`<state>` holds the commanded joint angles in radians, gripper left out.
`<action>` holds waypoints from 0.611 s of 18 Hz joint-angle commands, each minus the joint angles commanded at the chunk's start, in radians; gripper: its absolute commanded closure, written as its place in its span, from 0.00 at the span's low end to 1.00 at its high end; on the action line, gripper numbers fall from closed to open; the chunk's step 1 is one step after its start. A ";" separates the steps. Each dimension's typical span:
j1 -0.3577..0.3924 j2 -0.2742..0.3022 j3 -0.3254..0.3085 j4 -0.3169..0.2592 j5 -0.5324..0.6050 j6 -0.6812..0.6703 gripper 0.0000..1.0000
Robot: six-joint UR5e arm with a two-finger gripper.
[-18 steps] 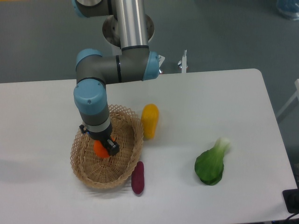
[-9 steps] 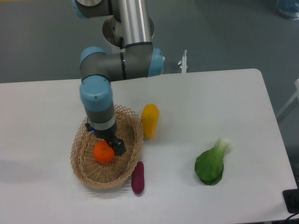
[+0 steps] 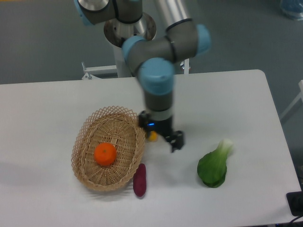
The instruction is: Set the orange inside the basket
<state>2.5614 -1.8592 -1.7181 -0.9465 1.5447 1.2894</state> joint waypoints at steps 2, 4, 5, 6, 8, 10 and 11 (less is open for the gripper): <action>0.054 -0.006 0.014 0.000 0.001 0.065 0.00; 0.066 -0.029 0.034 0.000 0.009 0.085 0.00; 0.075 -0.046 0.035 0.002 0.009 0.085 0.00; 0.083 -0.052 0.038 0.002 0.014 0.085 0.00; 0.085 -0.061 0.052 0.000 0.023 0.087 0.00; 0.089 -0.069 0.061 0.000 0.023 0.090 0.00; 0.092 -0.077 0.074 -0.002 0.021 0.094 0.00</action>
<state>2.6538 -1.9358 -1.6446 -0.9480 1.5662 1.3836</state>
